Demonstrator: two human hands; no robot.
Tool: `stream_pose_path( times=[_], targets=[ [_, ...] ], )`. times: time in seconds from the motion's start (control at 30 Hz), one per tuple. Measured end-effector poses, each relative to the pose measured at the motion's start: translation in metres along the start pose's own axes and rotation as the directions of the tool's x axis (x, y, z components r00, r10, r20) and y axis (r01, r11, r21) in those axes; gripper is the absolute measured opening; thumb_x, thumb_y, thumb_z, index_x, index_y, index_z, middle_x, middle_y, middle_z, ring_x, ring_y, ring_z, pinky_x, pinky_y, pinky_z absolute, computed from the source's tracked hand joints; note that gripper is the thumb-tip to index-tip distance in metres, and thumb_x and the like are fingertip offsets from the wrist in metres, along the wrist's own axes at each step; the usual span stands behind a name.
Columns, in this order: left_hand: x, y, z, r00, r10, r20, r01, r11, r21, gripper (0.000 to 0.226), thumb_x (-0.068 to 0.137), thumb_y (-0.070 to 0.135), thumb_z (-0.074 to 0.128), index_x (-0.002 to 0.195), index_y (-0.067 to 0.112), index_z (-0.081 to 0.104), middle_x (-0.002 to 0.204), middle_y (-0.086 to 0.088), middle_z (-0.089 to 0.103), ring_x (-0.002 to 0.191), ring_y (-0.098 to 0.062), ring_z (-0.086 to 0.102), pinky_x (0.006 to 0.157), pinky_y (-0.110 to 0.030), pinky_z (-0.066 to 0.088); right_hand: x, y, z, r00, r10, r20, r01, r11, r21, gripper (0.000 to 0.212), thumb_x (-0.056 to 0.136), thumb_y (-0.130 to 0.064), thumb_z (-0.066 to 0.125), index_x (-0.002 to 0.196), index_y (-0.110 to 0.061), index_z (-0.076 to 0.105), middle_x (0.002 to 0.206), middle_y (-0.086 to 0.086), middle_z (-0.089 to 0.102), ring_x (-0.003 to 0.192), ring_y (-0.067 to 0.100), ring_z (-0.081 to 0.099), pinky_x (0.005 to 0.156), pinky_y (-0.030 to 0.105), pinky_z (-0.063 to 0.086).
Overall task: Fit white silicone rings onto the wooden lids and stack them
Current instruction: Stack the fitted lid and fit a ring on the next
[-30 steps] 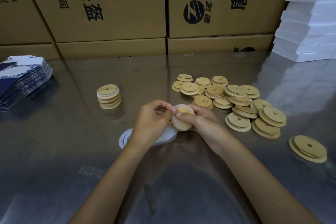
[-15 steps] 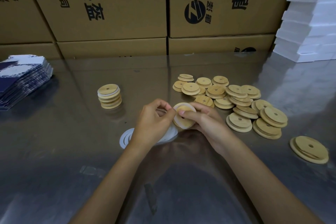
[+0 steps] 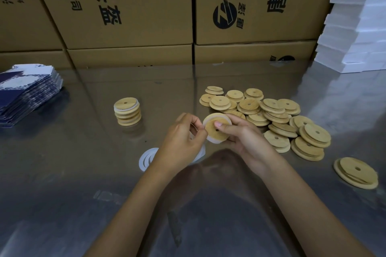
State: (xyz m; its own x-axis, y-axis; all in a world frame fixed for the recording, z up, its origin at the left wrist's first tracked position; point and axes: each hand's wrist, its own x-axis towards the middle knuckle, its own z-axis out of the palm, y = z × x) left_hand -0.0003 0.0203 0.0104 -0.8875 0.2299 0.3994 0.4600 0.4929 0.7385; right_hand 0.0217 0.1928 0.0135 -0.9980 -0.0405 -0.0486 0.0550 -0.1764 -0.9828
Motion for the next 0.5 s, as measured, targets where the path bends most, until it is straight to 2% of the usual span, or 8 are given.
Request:
stream_pose_path(
  times=[0.2,0.3,0.37,0.43,0.5],
  targets=[
    [0.0011,-0.0021,0.0013,1.0,-0.006,-0.009,0.006,0.998,-0.068,0.007,0.097,0.018,0.054,0.091,0.018,0.058,0.094,0.007,0.061,0.081,-0.006,0.056,0.068,-0.012,0.041,0.0017,0.003,0.001,1.0,-0.009,-0.02,0.011,0.998,0.065,0.024,0.092,-0.016,0.067,0.114,-0.01,0.073,0.117,0.016,0.073,0.114,0.031,0.068,0.096,0.04,0.052],
    [0.0025,-0.0018,0.0019,0.995,-0.097,-0.021,0.094,0.991,-0.099,0.007,0.095,0.022,0.058,0.089,0.019,0.06,0.089,0.006,0.064,0.076,-0.005,0.056,0.063,-0.011,0.042,0.0027,0.005,0.003,0.999,-0.016,-0.036,0.019,0.997,0.075,0.022,0.091,-0.016,0.069,0.112,-0.011,0.074,0.115,0.015,0.074,0.109,0.028,0.07,0.09,0.035,0.054],
    [0.0037,-0.0014,0.0008,0.983,-0.183,-0.011,0.179,0.969,-0.172,0.007,0.093,0.024,0.061,0.088,0.019,0.062,0.084,0.003,0.065,0.069,-0.006,0.054,0.059,-0.011,0.042,0.0033,0.0062,0.0036,0.999,-0.022,-0.035,0.025,0.996,0.086,0.022,0.091,-0.015,0.069,0.111,-0.01,0.074,0.115,0.016,0.073,0.108,0.028,0.07,0.091,0.036,0.055],
    [0.0047,-0.0006,-0.0011,0.968,-0.25,0.02,0.247,0.935,-0.254,0.009,0.091,0.024,0.065,0.089,0.016,0.065,0.077,0.0,0.064,0.065,-0.005,0.053,0.059,-0.014,0.043,0.004,0.0063,0.0034,0.999,-0.02,-0.027,0.023,0.994,0.104,0.024,0.091,-0.015,0.069,0.114,-0.008,0.073,0.116,0.016,0.073,0.109,0.028,0.07,0.094,0.037,0.055],
    [0.0048,0.0012,-0.0023,0.956,-0.284,0.071,0.292,0.899,-0.326,0.011,0.089,0.025,0.069,0.087,0.014,0.067,0.074,0.002,0.062,0.064,-0.004,0.053,0.059,-0.014,0.043,0.0045,0.0061,0.004,0.999,-0.021,-0.024,0.024,0.991,0.129,0.027,0.091,-0.014,0.069,0.117,-0.006,0.071,0.113,0.014,0.074,0.106,0.025,0.071,0.092,0.034,0.057]
  ],
)
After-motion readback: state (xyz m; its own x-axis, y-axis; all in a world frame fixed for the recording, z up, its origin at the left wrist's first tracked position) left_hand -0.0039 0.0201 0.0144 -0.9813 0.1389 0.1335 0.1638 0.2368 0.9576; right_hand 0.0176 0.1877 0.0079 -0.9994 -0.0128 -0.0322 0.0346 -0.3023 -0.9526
